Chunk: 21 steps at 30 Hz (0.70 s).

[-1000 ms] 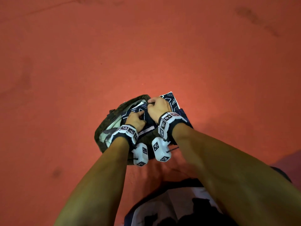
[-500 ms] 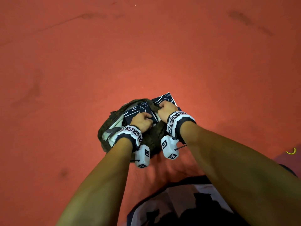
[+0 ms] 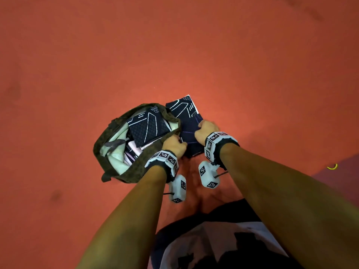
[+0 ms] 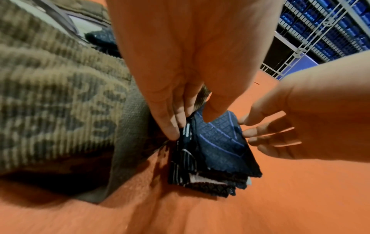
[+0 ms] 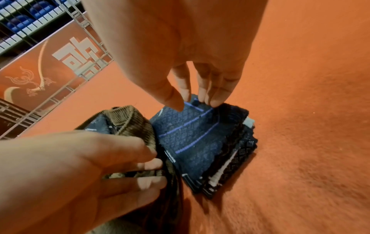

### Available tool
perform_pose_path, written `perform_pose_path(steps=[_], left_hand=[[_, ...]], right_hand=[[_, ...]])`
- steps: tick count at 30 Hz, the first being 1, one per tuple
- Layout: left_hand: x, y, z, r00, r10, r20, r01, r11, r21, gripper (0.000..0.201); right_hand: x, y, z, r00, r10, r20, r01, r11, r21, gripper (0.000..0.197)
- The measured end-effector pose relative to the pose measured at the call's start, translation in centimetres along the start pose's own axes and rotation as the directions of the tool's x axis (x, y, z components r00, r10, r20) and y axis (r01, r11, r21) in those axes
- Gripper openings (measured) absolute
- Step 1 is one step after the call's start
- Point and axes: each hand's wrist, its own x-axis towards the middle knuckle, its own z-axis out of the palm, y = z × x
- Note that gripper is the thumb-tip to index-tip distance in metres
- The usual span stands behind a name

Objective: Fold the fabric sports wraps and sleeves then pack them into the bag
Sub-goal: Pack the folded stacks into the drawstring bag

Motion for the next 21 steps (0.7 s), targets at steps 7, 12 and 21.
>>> perform_pose_path(steps=[7,12,21], left_hand=[[1.8,-0.3,1.4,0.998,-0.059,0.023,0.06,0.998,-0.028,0.033],[3.0,-0.3,3.0,0.992,-0.1,0.081,0.113,0.98,-0.166,0.035],[3.8,0.2,3.4,0.973,-0.205,0.108,0.229,0.923,-0.308,0.028]], right_hand=[[1.5,1.4,1.9,0.997,0.069,-0.045,-0.068,0.997,0.022,0.059],[2.9,2.5,2.3,0.998,0.06,0.027,-0.061,0.998,0.029,0.054],[3.6,2.9,2.0,0.985,0.113,0.129,-0.122,0.991,0.058,0.058]])
